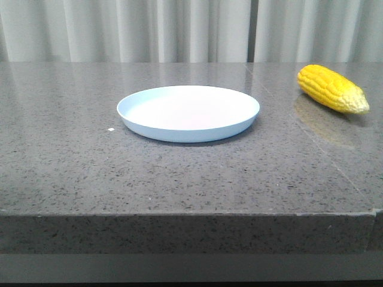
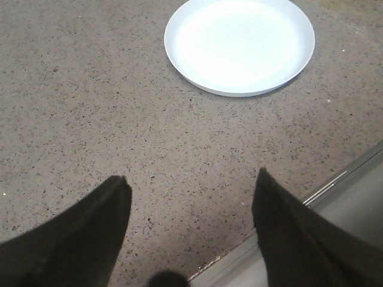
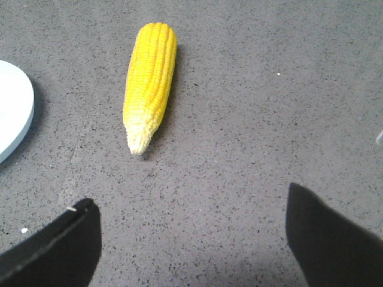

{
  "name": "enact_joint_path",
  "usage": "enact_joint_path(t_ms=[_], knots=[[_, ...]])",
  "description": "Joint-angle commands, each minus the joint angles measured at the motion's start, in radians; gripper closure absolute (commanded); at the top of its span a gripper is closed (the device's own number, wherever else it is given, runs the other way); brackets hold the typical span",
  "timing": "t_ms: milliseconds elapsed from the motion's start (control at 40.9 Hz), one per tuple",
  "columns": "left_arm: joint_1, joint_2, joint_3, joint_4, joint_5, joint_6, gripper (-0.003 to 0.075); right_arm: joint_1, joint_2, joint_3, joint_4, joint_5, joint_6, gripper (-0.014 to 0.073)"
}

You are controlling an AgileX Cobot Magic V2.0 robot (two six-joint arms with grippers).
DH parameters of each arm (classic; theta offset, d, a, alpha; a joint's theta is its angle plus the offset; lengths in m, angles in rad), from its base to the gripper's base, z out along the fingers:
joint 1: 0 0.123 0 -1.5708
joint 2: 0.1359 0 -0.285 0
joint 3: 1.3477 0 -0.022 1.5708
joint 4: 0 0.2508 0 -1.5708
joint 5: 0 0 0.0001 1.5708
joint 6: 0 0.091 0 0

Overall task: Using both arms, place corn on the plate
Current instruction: 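Lower the right gripper over the yellow corn cob and grasp it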

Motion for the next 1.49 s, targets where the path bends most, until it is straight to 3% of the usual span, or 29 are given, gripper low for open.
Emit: enact_joint_path(t_ms=[0, 244, 513, 1222, 1467], knots=[[-0.009, -0.002, -0.025, 0.007, -0.072, -0.011, 0.028, 0.001, 0.008, -0.028, -0.003, -0.08, -0.004, -0.0053], [-0.009, 0.0, -0.025, 0.007, -0.072, -0.011, 0.028, 0.044, 0.094, -0.149, 0.014, 0.069, -0.021, -0.0053], [-0.009, 0.0, -0.025, 0.007, -0.072, -0.011, 0.028, 0.101, 0.356, -0.357, 0.015, 0.193, -0.02, -0.0053], [-0.009, 0.0, -0.025, 0.007, -0.072, -0.011, 0.028, 0.101, 0.993, -0.855, 0.015, 0.272, -0.012, -0.0053], [-0.009, 0.001, -0.025, 0.007, -0.072, -0.011, 0.028, 0.101, 1.132, -0.937, 0.015, 0.276, -0.012, -0.0052]])
